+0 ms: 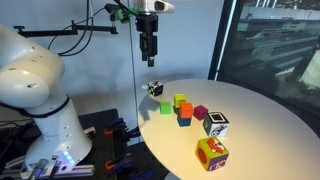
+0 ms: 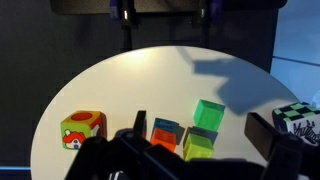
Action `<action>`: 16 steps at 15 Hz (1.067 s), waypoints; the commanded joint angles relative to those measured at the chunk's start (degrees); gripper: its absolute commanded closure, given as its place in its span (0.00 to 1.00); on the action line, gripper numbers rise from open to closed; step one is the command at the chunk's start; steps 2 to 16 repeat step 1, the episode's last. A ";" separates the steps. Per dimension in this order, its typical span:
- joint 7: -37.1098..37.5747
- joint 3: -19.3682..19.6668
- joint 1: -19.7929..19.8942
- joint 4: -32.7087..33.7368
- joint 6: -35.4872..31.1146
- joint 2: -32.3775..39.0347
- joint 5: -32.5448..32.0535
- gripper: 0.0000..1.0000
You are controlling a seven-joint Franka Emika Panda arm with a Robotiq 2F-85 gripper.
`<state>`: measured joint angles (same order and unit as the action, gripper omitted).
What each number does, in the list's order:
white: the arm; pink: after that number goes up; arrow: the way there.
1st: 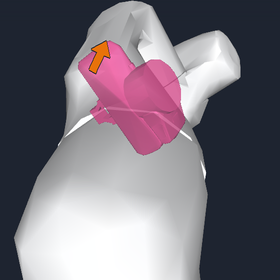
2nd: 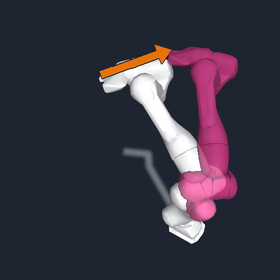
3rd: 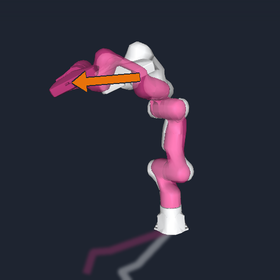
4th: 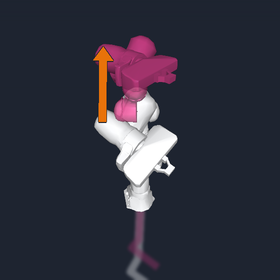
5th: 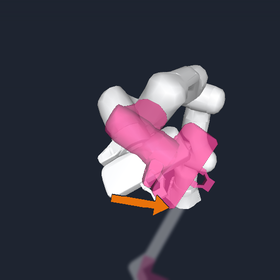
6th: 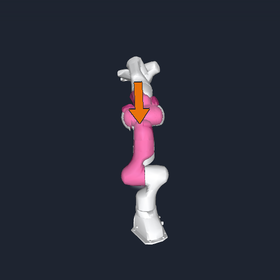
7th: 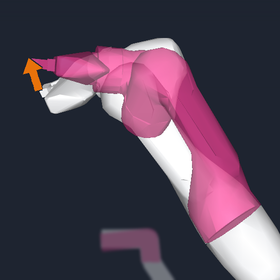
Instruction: Put the yellow block on top of the grey block
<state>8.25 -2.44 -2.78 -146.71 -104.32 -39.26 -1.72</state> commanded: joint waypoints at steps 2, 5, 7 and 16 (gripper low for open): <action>-0.40 -0.61 0.74 0.10 0.11 0.00 0.37 0.00; -0.40 -0.61 0.74 0.10 0.11 0.00 0.37 0.00; -0.40 -0.61 0.74 0.10 0.11 0.00 0.37 0.00; -0.40 -0.61 0.74 0.10 0.11 0.00 0.37 0.00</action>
